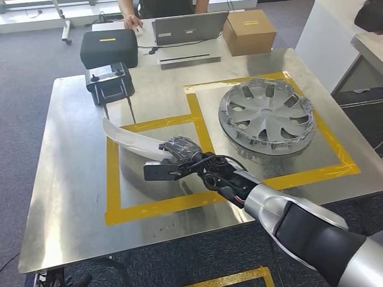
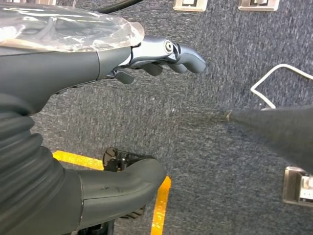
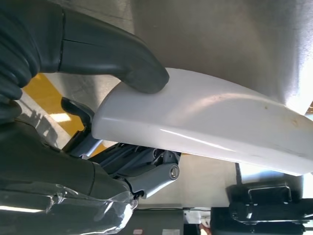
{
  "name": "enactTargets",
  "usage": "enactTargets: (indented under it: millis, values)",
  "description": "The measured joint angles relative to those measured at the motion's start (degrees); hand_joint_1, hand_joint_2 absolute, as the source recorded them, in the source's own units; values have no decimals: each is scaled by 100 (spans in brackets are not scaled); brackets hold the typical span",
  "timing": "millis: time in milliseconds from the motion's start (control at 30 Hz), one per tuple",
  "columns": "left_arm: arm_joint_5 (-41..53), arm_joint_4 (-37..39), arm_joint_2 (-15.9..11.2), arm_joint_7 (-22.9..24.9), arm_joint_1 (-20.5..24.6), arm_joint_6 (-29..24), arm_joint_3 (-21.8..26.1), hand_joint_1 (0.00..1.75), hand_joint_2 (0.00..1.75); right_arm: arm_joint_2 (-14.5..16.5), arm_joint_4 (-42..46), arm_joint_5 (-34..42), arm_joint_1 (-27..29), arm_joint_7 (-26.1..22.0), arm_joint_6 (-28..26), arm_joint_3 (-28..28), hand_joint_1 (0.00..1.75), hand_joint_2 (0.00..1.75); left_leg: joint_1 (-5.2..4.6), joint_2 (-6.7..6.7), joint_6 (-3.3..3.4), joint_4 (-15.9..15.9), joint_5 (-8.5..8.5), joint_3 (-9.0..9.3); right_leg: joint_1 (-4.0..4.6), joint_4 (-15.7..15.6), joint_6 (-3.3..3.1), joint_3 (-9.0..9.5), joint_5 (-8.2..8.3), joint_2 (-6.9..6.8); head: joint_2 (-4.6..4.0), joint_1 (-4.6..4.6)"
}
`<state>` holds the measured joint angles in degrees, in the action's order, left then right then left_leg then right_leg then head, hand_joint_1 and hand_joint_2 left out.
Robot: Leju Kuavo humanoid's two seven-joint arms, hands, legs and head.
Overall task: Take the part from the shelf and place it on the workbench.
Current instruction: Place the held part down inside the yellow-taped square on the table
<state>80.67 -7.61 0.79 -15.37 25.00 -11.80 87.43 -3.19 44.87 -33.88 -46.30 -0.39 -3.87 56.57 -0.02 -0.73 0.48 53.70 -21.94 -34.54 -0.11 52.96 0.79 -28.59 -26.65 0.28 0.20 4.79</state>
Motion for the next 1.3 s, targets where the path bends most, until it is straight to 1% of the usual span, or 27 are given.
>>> enactTargets:
  millis: [67,200,367,633,733,833,1000,1067,1200,1300]
  values:
    - [-9,0,-3,-7,-1,-3,0,0,175,-2,-1,-4,-1,9,9,0,0,0,0,0,0,0,0,1,0,0,0,1,0,0,0,-1]
    - [-183,0,-32,-141,-28,-119,0,0,0,-80,-39,-52,43,111,71,-1,0,0,-3,6,0,1,0,4,-1,0,1,4,1,8,0,2]
    - [-212,0,-33,-150,-51,-284,0,0,0,-122,-45,-31,69,144,66,-12,0,0,-5,11,0,1,0,7,-8,-1,1,4,2,13,0,0]
    - [-199,0,-25,-137,-75,-304,0,0,0,-161,-35,43,71,147,33,-64,0,0,-3,12,0,1,0,9,-9,0,1,5,2,13,0,0]
    - [-232,0,-22,-133,-80,-309,0,0,0,-184,14,219,91,101,-27,-97,0,0,-3,12,0,1,0,10,-8,0,1,6,2,13,0,0]
    - [-298,0,-23,-132,-93,-326,0,0,0,-234,197,729,151,-13,-94,-201,0,0,-3,12,0,1,0,10,-8,0,1,7,2,13,0,0]
    - [-389,0,-49,-131,-135,-342,0,0,0,-404,911,2273,294,-197,-91,-508,0,0,-5,12,0,1,-1,11,-9,-1,1,7,2,13,0,0]
    - [-402,0,-60,-131,-145,-346,0,0,0,-477,1198,2506,323,-200,-81,-626,0,0,-5,12,0,1,-1,11,-9,-1,1,7,2,13,0,0]
    - [-407,0,-68,-131,-152,-347,0,0,0,-582,1614,2584,381,-204,-57,-785,0,0,-5,13,0,1,-1,13,-9,-1,2,7,2,13,0,0]
    - [-415,0,-69,-131,-155,-355,0,0,0,-634,1853,2866,433,-348,-110,-879,0,0,-4,13,0,1,0,13,-9,-1,2,9,2,13,0,0]
